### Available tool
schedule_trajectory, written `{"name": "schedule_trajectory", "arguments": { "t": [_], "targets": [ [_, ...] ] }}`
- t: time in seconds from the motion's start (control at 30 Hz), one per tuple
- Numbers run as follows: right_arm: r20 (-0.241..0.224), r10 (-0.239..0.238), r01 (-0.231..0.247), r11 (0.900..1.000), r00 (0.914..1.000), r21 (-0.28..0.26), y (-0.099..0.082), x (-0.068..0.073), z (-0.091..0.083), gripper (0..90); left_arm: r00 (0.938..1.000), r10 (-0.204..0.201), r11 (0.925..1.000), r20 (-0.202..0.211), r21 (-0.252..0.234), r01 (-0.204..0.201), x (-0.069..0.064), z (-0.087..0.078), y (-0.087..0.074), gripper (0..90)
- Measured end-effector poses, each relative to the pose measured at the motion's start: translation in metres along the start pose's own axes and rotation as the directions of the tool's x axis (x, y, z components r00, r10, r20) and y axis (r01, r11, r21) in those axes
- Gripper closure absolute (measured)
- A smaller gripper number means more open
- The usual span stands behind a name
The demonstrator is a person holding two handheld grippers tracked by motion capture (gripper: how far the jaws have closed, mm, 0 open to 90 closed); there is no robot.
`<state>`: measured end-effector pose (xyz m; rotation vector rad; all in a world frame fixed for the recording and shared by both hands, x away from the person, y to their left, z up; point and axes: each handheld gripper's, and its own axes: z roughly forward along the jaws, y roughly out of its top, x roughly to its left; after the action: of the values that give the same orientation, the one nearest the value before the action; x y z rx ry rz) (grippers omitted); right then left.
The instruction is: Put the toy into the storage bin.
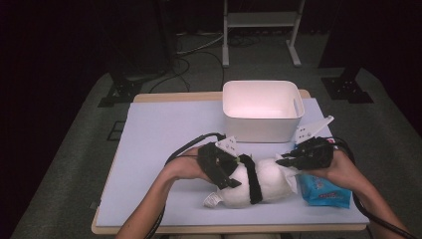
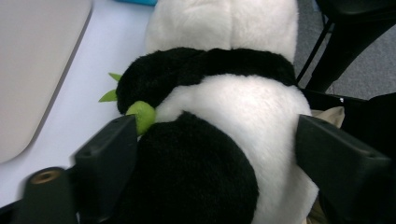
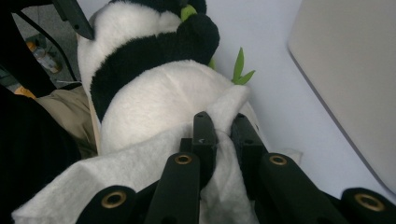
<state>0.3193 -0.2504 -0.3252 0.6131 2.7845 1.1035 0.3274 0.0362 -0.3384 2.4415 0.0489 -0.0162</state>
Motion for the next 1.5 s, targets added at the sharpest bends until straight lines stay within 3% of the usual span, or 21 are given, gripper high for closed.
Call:
{"name": "schedule_trajectory", "arguments": {
  "t": [0.13,0.27,0.37,0.63,1.0,1.37,1.5],
  "targets": [
    [0.000,0.004,-0.004,0.9998,1.0000,-0.018,-0.001,0.001,-0.006,81.7,0.9999,-0.008,1.0000,0.010,-0.005,0.008,0.002,0.002,0.001,28.7],
    [-0.006,-0.014,0.013,0.9993,0.9999,-0.035,0.005,0.004,-0.008,81.6,0.9998,0.011,0.9996,0.017,-0.027,-0.011,-0.001,0.005,0.005,29.6],
    [-0.005,-0.045,0.045,0.9990,0.9990,0.001,0.011,0.007,0.000,81.6,0.9996,0.022,0.9996,0.017,-0.020,-0.022,-0.001,0.007,0.008,29.7],
    [-0.024,-0.036,0.036,0.9991,0.9991,-0.023,0.012,0.008,0.006,81.5,0.9998,0.014,0.9997,0.016,-0.020,-0.014,0.001,0.009,0.011,28.2],
    [-0.043,-0.086,0.087,0.9958,0.9954,0.027,0.022,0.014,0.027,80.8,0.9999,0.010,0.9997,0.011,-0.022,-0.009,0.002,0.014,0.021,27.1],
    [-0.003,-0.070,0.070,0.9974,0.9976,0.018,0.012,0.010,0.008,80.6,0.9998,-0.006,0.9990,0.017,-0.045,0.007,0.004,0.013,0.019,27.3],
    [-0.010,-0.057,0.057,0.9984,0.9983,0.005,0.008,0.010,0.009,80.4,0.9999,-0.005,0.9989,0.016,-0.046,0.006,0.004,0.013,0.020,27.0]
  ]
}}
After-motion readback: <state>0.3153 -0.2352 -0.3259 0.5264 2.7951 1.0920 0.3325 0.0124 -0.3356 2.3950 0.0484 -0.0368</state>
